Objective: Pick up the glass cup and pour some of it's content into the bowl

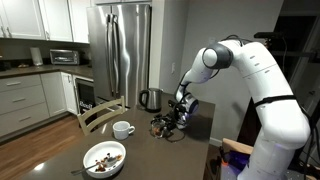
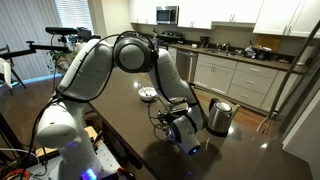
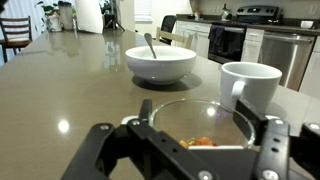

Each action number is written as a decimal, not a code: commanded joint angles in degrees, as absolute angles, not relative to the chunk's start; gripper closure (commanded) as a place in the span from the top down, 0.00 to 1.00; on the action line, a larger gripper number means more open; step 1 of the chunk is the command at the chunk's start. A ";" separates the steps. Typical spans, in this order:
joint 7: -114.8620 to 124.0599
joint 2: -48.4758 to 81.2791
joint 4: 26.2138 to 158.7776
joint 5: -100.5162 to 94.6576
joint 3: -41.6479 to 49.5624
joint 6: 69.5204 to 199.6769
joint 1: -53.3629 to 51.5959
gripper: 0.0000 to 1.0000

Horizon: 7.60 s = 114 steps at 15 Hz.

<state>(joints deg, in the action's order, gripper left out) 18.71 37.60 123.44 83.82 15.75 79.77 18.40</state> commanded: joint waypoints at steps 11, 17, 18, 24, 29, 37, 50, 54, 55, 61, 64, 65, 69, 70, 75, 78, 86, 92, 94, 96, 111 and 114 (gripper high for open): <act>24.85 34.27 123.44 83.24 17.10 83.23 15.81 0.59; 25.51 30.30 124.47 81.52 17.27 85.48 14.47 0.59; 25.53 29.39 124.77 81.00 17.30 85.95 14.17 0.59; 25.94 23.99 126.54 76.97 17.31 91.34 12.06 0.59; 27.77 20.84 127.08 74.34 16.43 94.57 10.44 0.59; 33.38 18.83 124.98 76.13 13.94 101.70 7.76 0.59; 37.17 15.92 122.64 71.60 9.51 112.47 3.12 0.59; 38.32 15.03 122.32 68.98 8.66 113.64 2.42 0.59; 38.28 14.83 122.35 68.56 8.46 114.16 2.14 0.59; 34.77 13.45 123.57 68.64 5.87 120.21 0.08 0.59; 34.27 12.54 123.90 69.22 4.61 121.46 -0.66 0.59; 33.48 11.96 124.30 69.52 4.19 121.87 -0.77 0.59; 30.89 9.21 125.83 70.20 3.36 121.42 -0.63 0.59; 29.72 8.53 126.32 70.70 3.20 121.08 -0.49 0.59; 22.91 6.53 129.12 73.94 2.53 120.75 -0.43 0.59; 19.33 6.72 130.15 76.94 2.00 120.41 -0.55 0.59; 15.76 9.12 130.40 80.14 0.73 117.95 -0.58 0.59; 12.34 9.45 130.33 79.66 0.40 120.66 -1.41 0.59; 8.63 9.28 130.56 80.11 -0.19 123.11 -2.11 0.59; 4.88 9.26 130.53 80.69 -0.88 125.35 -2.79 0.59; -10.06 12.24 128.25 86.40 -4.70 133.88 -6.33 0.59; -12.57 13.87 126.98 87.44 -5.08 134.60 -6.92 0.59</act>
